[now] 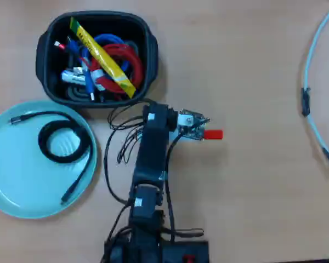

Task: Pick up the red pen and put it in the green bowl

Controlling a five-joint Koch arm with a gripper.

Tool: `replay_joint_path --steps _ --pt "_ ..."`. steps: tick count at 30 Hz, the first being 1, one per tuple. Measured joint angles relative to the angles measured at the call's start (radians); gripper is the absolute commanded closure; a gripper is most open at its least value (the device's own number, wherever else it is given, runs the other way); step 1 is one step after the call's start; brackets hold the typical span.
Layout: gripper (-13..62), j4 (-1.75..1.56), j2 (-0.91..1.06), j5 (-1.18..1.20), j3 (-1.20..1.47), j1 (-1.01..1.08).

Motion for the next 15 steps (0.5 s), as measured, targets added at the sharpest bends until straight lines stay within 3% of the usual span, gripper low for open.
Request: replay_joint_path --steps 7,15 --pt "55.5 0.032 0.087 0.221 0.0 -0.06" --pt "55.5 0.048 0.198 0.25 0.0 -0.23"
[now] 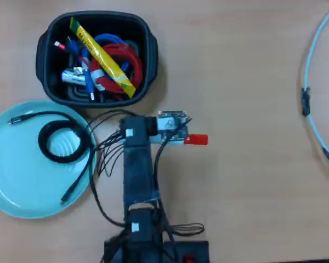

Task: Pick up the red pen and put it in the green bowl

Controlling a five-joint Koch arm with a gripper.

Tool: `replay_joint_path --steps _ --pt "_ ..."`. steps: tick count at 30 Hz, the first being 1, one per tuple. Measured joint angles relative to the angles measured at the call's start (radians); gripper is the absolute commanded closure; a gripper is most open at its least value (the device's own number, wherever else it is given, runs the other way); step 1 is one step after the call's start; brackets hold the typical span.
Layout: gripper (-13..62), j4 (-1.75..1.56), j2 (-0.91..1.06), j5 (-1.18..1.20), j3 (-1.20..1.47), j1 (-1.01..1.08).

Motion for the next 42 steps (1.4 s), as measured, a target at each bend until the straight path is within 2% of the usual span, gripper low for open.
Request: replay_joint_path --steps 19,25,32,42 --pt "55.5 0.0 0.037 0.002 0.0 -0.621" --pt "55.5 -0.066 0.037 0.1 0.0 -0.819" --pt "55.6 -0.206 0.037 0.132 0.002 -0.94" --pt "55.7 -0.428 -0.011 0.133 0.002 -1.005"
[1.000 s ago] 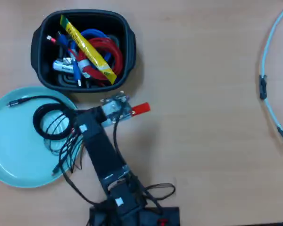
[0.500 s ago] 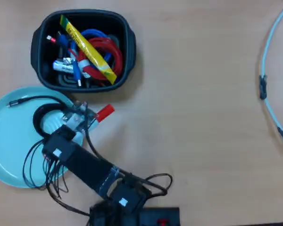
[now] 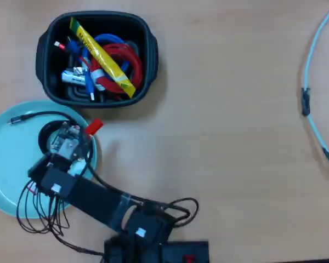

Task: Pick up the red pen and put it in the green bowl

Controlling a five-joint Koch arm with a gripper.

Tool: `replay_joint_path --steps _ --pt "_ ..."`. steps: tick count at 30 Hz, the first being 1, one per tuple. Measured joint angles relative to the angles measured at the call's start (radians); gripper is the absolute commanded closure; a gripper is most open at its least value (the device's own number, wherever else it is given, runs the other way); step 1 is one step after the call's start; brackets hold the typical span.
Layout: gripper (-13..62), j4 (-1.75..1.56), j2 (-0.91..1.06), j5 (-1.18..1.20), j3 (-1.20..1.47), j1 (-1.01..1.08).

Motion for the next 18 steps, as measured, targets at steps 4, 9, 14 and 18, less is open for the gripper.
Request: replay_joint_path --steps 4,9,14,18 --pt "55.6 -0.086 -0.041 0.0 0.0 -0.017" --pt "55.6 -0.173 -0.1 0.0 0.0 -0.038" --pt "55.5 -0.258 -0.15 0.0 0.0 -0.083" --pt "55.2 -0.311 -0.164 0.002 0.0 -0.127"
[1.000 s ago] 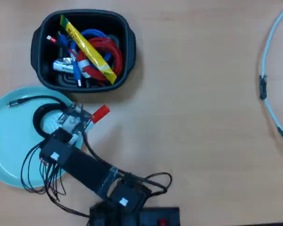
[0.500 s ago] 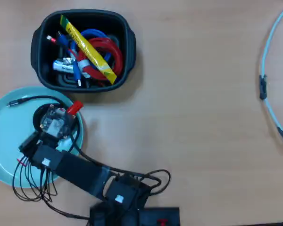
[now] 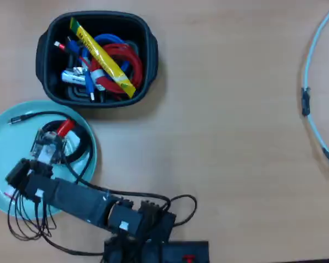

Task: Pick up the red pen and put it in the green bowl

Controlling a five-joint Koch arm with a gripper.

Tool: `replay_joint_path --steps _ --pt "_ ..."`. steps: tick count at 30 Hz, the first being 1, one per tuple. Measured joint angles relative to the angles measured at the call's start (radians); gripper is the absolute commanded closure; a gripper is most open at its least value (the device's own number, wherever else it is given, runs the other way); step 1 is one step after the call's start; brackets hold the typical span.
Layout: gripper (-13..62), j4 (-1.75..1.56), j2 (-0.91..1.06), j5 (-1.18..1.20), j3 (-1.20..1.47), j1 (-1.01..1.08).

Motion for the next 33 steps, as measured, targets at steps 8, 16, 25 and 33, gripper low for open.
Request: replay_joint_path --steps 8,16,25,33 --pt "54.7 -0.077 -0.08 0.0 0.0 -0.031" --pt "54.7 -0.146 -0.141 0.0 0.0 -0.031" --pt "54.6 -0.282 -0.215 0.0 0.0 -0.046" --pt "41.1 -0.319 -0.256 -0.002 0.0 -0.046"
